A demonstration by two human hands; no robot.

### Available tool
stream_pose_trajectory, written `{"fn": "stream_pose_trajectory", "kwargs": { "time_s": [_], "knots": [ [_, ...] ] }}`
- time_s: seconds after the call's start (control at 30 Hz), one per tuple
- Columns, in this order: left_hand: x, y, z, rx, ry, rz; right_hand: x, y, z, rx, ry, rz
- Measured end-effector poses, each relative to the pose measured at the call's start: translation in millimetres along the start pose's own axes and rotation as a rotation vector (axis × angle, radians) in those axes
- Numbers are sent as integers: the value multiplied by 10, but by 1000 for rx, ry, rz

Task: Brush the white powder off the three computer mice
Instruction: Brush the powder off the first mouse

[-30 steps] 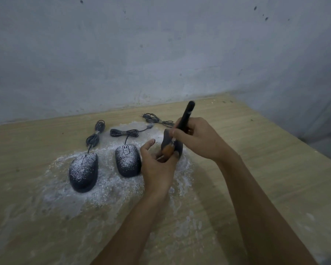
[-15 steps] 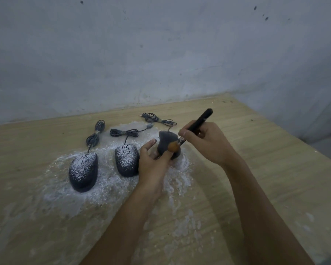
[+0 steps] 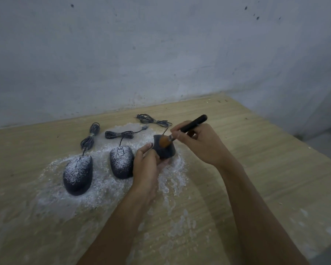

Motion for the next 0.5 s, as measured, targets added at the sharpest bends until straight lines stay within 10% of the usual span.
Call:
{"fn": "stream_pose_trajectory", "kwargs": {
  "time_s": [0.13,0.5],
  "knots": [
    [-5,4,-15,17,-58,-2,61,47,53,-167,20,49],
    [-26,121,205,-86,-208,-49,211,146,-415,424,-184,107]
  ]
}}
Point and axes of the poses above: each hand's wrist, its own y-axis away from the middle knuckle, its own z-axis out of the palm, x = y × z, the point moved 5 cm from there along -y, towards the middle knuckle, and after that the axes turned 6 degrees about -z, right-handed, at the moved point
